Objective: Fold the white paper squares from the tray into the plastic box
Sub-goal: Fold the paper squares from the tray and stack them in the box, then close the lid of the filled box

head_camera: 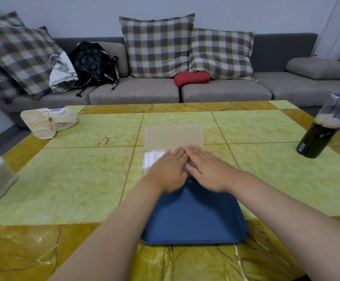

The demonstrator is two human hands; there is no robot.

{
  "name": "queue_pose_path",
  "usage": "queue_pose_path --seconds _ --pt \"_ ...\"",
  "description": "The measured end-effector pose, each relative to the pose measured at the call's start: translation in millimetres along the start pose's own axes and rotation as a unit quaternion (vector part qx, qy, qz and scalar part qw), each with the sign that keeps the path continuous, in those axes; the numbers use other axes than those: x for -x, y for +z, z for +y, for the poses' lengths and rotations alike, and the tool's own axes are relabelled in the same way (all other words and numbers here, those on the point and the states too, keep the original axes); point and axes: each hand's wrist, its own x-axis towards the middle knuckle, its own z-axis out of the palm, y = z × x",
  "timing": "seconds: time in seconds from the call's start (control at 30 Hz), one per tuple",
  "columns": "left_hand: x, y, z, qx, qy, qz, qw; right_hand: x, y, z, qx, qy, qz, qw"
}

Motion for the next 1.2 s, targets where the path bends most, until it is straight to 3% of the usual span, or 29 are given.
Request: queue_pose_path --seconds 0.1,0.2,0.27,0.47,0.53,0.63,0.73,0.83,0.93,1.13,1.2 --pt "9 -9 -10 -0.041 -0.057 0.054 0.996 4 -1 6 0.065 0.033 -0.04 0.997" --pt "20 -14 -21 -0.047 -0.099 0.025 0.994 5 -1 5 0.096 0.039 -0.03 0.994" --pt "23 -13 -24 -0.023 -0.098 -0.013 0.995 3 0 0 0.081 0.015 -0.001 0.997" --pt "12 -8 -22 -0.006 -0.063 -0.034 0.997 0 4 -3 0.07 0.027 -0.042 0.996" --pt "14 -11 -23 0.073 -0.065 -0.016 0.995 -1 1 -3 0.03 0.023 -0.013 0.999" --pt "14 -22 -30 0.263 -0.111 0.133 0.949 -4 -10 1 -0.066 0.026 0.14 0.988" --pt "9 -28 -40 0.332 -0.194 0.269 0.883 -13 -20 12 -0.16 0.096 0.248 0.951" --pt "2 -32 -49 0.482 -0.272 0.203 0.807 -27 -25 18 -0.342 0.202 0.199 0.896" --pt "-1 -35 -56 0.577 -0.284 0.144 0.752 -35 -27 23 -0.475 0.215 0.159 0.838" --pt "6 -40 -56 0.592 -0.247 0.165 0.749 -22 -27 39 -0.405 0.136 0.198 0.882" --pt "9 -44 -54 0.603 -0.266 0.179 0.731 -15 -29 45 -0.383 0.115 0.21 0.892"
